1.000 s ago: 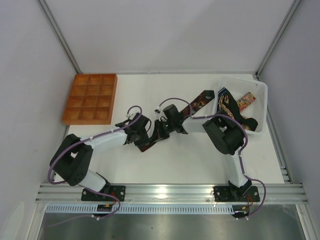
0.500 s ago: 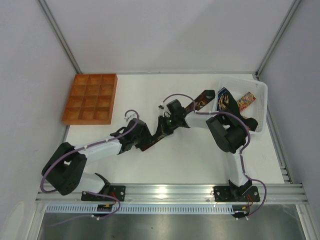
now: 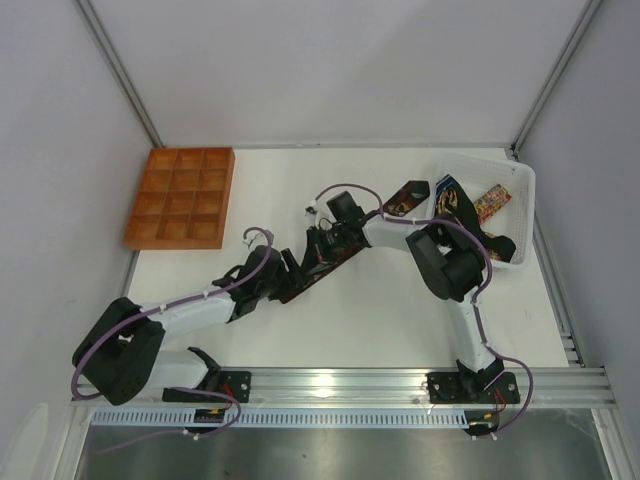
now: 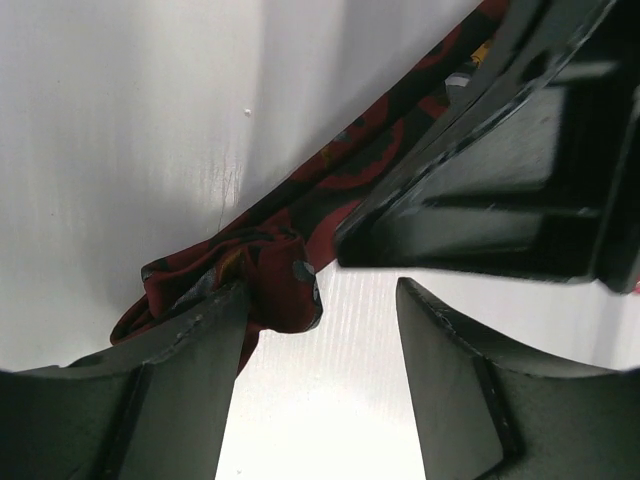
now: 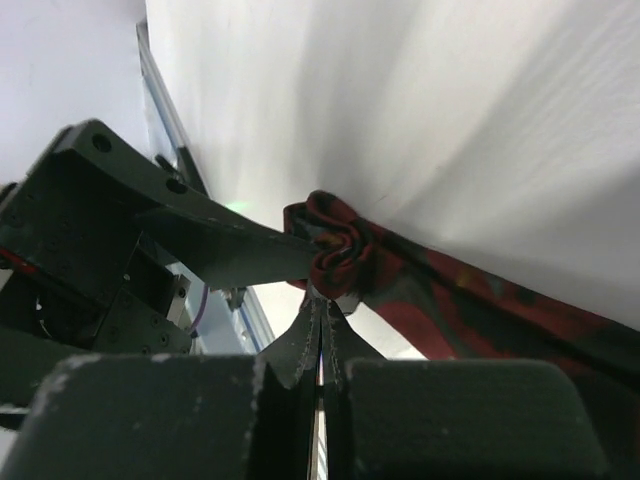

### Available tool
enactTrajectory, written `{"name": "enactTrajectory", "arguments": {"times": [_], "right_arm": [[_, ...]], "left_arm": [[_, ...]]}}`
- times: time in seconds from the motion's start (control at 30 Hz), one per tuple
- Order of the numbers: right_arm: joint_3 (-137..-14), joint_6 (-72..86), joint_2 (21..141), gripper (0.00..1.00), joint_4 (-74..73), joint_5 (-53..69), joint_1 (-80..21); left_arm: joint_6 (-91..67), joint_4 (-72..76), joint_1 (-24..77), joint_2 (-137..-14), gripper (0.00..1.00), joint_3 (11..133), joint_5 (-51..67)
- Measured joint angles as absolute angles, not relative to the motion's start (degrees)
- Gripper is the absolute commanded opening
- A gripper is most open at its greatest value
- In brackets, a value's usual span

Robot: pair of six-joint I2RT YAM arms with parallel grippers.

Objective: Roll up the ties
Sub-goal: Roll the tie

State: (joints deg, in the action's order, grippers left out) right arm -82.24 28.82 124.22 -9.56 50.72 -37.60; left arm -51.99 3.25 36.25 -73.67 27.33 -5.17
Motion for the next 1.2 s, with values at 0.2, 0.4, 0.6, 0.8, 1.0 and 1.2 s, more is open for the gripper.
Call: {"name": "enactTrajectory", "arguments": {"times": [0.2, 0.4, 0.6, 0.8, 1.0, 1.2], "right_arm": [[-82.43, 30.24, 125.29, 0.0, -8.38, 53.52, -38.68], [-82.81, 30.59, 125.29, 0.0, -8.34, 54.92, -38.68], [-86.37, 28.38, 126.13, 0.0, -10.92, 54.87, -39.94], [-86.67, 27.77, 127.42, 0.0, -10.94, 54.63, -40.34], [-86.41, 26.98, 129.84, 0.0, -11.62, 54.46, -40.14], [-85.84, 26.09, 130.1, 0.0, -11.68, 54.02, -39.83]], "left_arm": [[-51.35, 4.21, 36.25, -73.08, 0.69, 26.57, -4.32], [-50.96, 4.67, 36.25, -73.08, 0.68, 26.35, -4.16], [-50.37, 4.78, 36.25, -73.12, 0.68, 26.35, -3.99], [-49.69, 4.78, 36.32, -73.1, 0.68, 26.35, -3.75], [-49.47, 4.69, 36.32, -73.03, 0.68, 26.37, -3.73], [-49.41, 3.77, 36.32, -72.25, 0.73, 26.48, -3.22]]}}
